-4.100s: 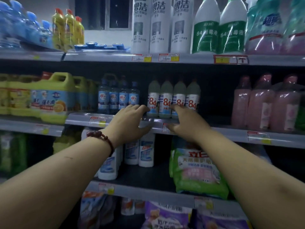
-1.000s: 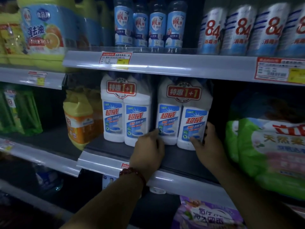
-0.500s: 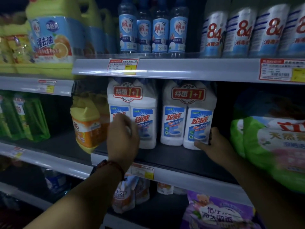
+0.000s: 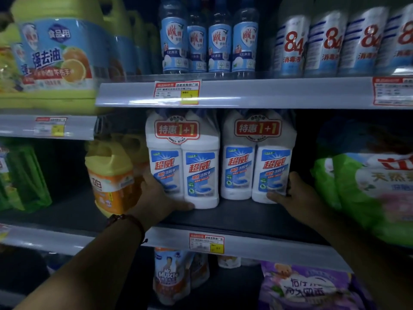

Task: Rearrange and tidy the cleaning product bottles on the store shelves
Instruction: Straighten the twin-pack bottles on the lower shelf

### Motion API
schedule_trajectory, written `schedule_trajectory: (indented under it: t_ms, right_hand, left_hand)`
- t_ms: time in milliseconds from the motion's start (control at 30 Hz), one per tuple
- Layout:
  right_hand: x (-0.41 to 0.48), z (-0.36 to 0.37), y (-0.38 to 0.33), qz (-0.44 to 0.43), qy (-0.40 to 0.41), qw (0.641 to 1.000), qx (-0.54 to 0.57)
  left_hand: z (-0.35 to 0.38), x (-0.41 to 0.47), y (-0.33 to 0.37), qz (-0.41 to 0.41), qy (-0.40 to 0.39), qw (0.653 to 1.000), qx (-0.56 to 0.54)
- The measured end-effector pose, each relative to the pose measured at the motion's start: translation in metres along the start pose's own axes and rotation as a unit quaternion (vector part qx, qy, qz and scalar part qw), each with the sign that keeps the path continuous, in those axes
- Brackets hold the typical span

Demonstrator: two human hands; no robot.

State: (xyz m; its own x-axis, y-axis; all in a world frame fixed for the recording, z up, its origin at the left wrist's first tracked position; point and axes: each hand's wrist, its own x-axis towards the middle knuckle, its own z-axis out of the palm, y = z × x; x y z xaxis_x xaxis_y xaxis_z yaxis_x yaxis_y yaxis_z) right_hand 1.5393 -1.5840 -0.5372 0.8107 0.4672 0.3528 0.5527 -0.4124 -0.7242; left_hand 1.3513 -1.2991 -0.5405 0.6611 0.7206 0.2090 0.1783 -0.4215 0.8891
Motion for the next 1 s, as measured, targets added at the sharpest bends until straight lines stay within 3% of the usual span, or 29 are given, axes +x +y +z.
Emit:
schedule_trajectory:
  t_ms: [267, 500, 733, 1000]
  right_hand:
    - [0.0, 0.004, -0.004, 0.025, -0.006, 1.0, 0.018]
    - [-0.001, 0.006, -0.003, 0.08, 0.02, 0.987, 0.139]
    - [0.012, 0.014, -0.012, 0.077, -0.048, 0.966, 0.244]
    - [0.015, 0.021, -0.007, 0.066, -0.041, 0.961, 0.265]
  left_hand:
    - [-0.005, -0.002, -0.005, 0.015, -0.026, 0.999, 0.02]
    - [-0.006, -0.009, 0.005, 0.004, -0.022, 0.999, 0.03]
    - [-0.006, -0.01, 0.005, -0.014, -0.022, 0.999, 0.031]
    - [-0.009, 0.0, -0.004, 0.003, -0.023, 0.996, 0.09]
